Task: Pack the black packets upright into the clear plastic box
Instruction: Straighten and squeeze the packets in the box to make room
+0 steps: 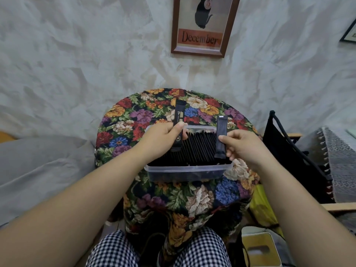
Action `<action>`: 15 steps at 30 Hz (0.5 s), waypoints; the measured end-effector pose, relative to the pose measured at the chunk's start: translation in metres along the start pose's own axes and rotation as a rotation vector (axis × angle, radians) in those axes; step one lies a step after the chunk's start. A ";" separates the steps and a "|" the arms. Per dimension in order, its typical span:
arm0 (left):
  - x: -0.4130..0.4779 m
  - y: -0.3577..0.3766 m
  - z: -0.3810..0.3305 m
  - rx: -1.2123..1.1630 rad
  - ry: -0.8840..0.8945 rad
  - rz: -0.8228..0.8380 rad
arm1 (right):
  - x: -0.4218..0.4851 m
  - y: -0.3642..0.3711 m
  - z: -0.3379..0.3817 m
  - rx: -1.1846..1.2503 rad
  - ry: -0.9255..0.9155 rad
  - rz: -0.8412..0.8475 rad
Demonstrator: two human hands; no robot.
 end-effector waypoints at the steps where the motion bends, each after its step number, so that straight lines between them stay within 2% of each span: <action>1: 0.003 0.004 0.000 0.037 -0.004 0.062 | 0.004 -0.004 -0.002 -0.022 0.007 -0.015; 6: 0.017 0.045 -0.010 0.082 0.020 0.417 | 0.013 -0.003 0.003 -0.175 -0.009 -0.048; 9: 0.017 0.063 -0.008 0.162 0.025 0.570 | 0.015 0.002 0.004 -0.242 -0.004 -0.046; 15: 0.014 0.067 -0.009 0.142 0.100 0.627 | 0.019 0.002 0.008 -0.260 -0.004 -0.038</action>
Point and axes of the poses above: each hand's wrist, its own x-axis towards the middle knuckle, its own y-axis out of the palm, z = x × y, the point moved 8 cm from there along x, towards the middle knuckle, and after that the axes turned 7 degrees about y, right-handed, at the moved point
